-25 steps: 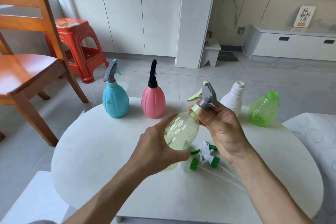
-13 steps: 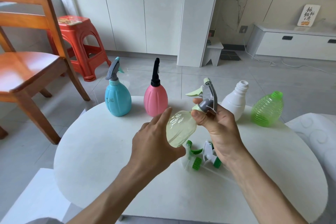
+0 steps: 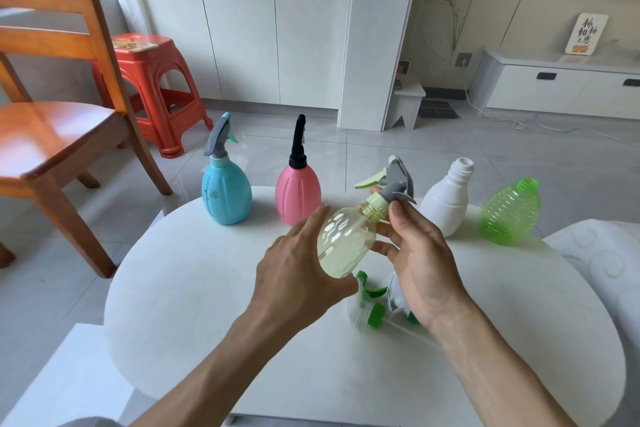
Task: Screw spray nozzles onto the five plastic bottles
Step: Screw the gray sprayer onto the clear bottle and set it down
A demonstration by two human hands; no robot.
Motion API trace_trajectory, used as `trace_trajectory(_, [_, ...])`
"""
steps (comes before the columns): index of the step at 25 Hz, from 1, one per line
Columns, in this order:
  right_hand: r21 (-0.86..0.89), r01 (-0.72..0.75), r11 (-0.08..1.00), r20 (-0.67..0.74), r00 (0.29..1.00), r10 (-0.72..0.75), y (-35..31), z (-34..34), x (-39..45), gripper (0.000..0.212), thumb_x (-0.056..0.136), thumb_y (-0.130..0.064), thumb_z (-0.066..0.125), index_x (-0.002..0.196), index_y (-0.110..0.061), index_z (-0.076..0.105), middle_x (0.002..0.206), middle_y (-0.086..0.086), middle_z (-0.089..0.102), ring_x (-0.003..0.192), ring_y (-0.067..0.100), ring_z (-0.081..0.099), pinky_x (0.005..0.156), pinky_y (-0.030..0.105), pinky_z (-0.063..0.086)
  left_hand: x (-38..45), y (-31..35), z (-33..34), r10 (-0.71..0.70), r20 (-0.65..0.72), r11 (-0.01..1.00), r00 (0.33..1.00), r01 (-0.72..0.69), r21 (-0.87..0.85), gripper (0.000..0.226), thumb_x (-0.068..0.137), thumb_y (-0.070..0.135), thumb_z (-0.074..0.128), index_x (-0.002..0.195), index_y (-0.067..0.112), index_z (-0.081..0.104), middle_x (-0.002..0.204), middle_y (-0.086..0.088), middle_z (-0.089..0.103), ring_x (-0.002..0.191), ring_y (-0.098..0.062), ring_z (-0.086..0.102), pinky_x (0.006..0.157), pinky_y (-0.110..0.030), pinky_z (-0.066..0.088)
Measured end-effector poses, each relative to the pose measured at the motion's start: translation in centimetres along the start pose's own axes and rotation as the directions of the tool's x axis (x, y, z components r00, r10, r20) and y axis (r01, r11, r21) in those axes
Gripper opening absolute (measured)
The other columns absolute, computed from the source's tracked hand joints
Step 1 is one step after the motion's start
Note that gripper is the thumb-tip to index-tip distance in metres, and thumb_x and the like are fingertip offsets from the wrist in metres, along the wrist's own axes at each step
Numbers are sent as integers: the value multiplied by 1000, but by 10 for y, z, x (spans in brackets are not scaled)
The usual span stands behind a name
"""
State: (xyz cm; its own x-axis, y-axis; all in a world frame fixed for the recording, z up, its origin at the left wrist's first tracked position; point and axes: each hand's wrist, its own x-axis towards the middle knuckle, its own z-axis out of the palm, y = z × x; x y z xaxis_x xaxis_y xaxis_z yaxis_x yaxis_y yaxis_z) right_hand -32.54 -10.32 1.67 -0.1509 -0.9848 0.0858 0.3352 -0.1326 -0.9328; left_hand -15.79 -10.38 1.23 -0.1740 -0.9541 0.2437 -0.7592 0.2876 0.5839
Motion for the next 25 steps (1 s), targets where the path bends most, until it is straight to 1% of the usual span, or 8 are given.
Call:
trace_trajectory(3, [35, 9, 999, 25, 1000, -10, -2, 1, -1, 16, 87, -33, 67, 97, -25, 76, 107, 9, 75, 99, 22, 69, 82, 34, 55, -1, 1, -1, 28, -34, 999, 999, -27, 21, 102, 57, 53, 77, 148, 37, 32, 137, 9, 57, 109, -21, 58, 76, -28, 43])
trace_trajectory(6, [76, -24, 997, -41, 999, 27, -1, 5, -2, 20, 76, -33, 75, 90, -19, 73, 107, 17, 72, 96, 25, 69, 80, 35, 55, -2, 2, 0, 51, -50, 997, 997, -47, 69, 103, 60, 51, 78, 149, 36, 31, 140, 9, 55, 112, -22, 57, 79, -30, 43])
trace_trajectory(10, [97, -69, 993, -83, 994, 77, -1, 9, -1, 39, 66, -34, 82, 91, -13, 63, 101, 13, 71, 91, 22, 69, 77, 36, 54, -2, 2, 1, 63, -53, 992, 997, -57, 109, 103, 60, 52, 77, 150, 34, 30, 141, 9, 54, 113, -23, 56, 80, -32, 45])
trace_trajectory(15, [60, -31, 998, -92, 995, 36, 3, 7, -1, 32, 68, -34, 81, 94, -18, 70, 102, 7, 72, 90, 21, 69, 72, 32, 55, 0, 2, 5, 37, -34, 995, 999, -34, 96, 101, 60, 55, 74, 149, 37, 30, 138, 11, 54, 111, -22, 57, 76, -28, 39])
trace_trajectory(17, [31, -35, 999, -53, 998, 36, 1, 4, 0, 28, 65, -40, 82, 88, -24, 76, 104, -2, 75, 89, 16, 70, 70, 29, 55, -1, 1, 6, 32, -18, 995, 999, -30, 93, 101, 59, 55, 74, 148, 38, 30, 138, 11, 55, 110, -21, 57, 75, -28, 39])
trace_trajectory(20, [-102, -39, 994, -74, 997, 31, -3, 2, 3, 44, 58, -48, 85, 89, -18, 78, 92, -4, 76, 87, 17, 70, 72, 30, 56, -1, 1, 5, 36, -3, 990, 999, -35, 139, 102, 60, 54, 74, 149, 37, 28, 139, 12, 52, 111, -22, 55, 76, -30, 40])
trace_trajectory(22, [-180, -27, 983, -128, 992, 4, -2, 3, 5, 54, 53, -51, 87, 87, -12, 74, 81, -3, 75, 81, 18, 71, 70, 32, 57, 0, 0, 6, 56, -18, 977, 998, -51, 206, 103, 62, 52, 73, 151, 34, 25, 143, 11, 48, 115, -23, 52, 82, -34, 45])
trace_trajectory(25, [-219, 3, 976, -164, 986, -40, 0, 5, 4, 51, 53, -54, 89, 79, -19, 62, 80, 0, 72, 78, 24, 73, 65, 32, 57, -1, 1, 7, 75, -19, 963, 997, -67, 262, 103, 64, 53, 71, 152, 32, 22, 147, 11, 43, 119, -24, 50, 87, -38, 45])
